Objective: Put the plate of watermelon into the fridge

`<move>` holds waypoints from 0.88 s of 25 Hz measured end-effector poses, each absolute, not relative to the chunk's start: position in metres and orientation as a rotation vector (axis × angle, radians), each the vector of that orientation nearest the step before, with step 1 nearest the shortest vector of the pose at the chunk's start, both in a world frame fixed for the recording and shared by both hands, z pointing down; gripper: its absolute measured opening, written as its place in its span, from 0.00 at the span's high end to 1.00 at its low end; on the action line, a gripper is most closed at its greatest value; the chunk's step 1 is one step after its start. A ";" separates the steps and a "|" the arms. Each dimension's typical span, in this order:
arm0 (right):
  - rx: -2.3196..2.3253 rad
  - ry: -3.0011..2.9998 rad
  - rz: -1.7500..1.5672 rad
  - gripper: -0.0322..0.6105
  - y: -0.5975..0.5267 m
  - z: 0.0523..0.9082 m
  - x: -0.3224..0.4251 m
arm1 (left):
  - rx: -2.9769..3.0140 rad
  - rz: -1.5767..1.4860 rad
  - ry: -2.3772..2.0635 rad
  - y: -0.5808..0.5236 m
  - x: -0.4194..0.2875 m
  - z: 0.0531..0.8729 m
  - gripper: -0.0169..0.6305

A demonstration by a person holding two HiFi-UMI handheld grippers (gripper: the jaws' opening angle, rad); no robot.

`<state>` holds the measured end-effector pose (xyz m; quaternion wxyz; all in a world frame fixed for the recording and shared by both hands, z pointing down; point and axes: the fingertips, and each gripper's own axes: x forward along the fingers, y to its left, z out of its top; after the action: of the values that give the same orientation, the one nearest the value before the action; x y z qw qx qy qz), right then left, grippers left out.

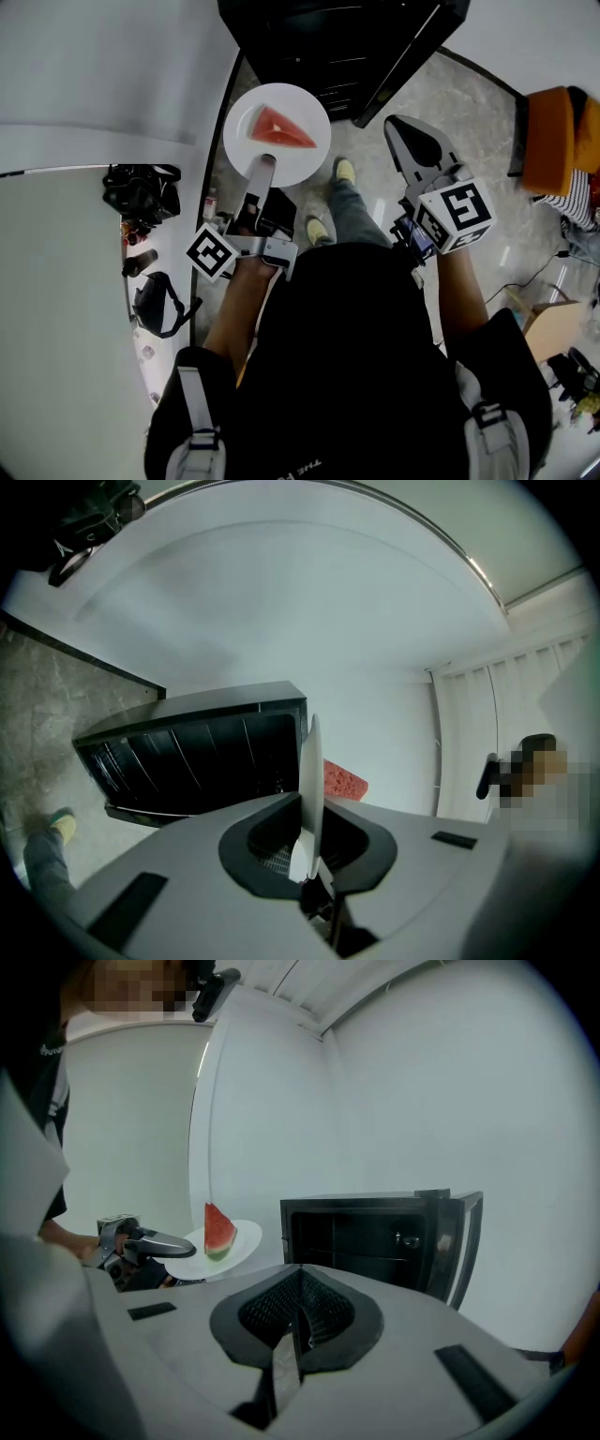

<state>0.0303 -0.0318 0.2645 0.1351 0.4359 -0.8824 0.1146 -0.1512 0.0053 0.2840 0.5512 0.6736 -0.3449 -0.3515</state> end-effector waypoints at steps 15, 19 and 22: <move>1.223 -2.567 0.378 0.94 -0.103 0.273 0.048 | 1.564 -0.800 -0.825 -0.059 -0.118 0.291 0.94; 1.212 -2.578 0.368 0.94 -0.104 0.271 0.043 | 1.572 -0.811 -0.820 -0.059 -0.118 0.289 0.94; 1.200 -2.588 0.356 0.94 -0.106 0.270 0.043 | 1.574 -0.816 -0.826 -0.060 -0.117 0.287 0.94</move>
<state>0.0428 -0.1059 0.2696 0.1332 0.4136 -0.8923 0.1226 -0.1173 -0.0604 0.2866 0.5586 0.6676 -0.3501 -0.3459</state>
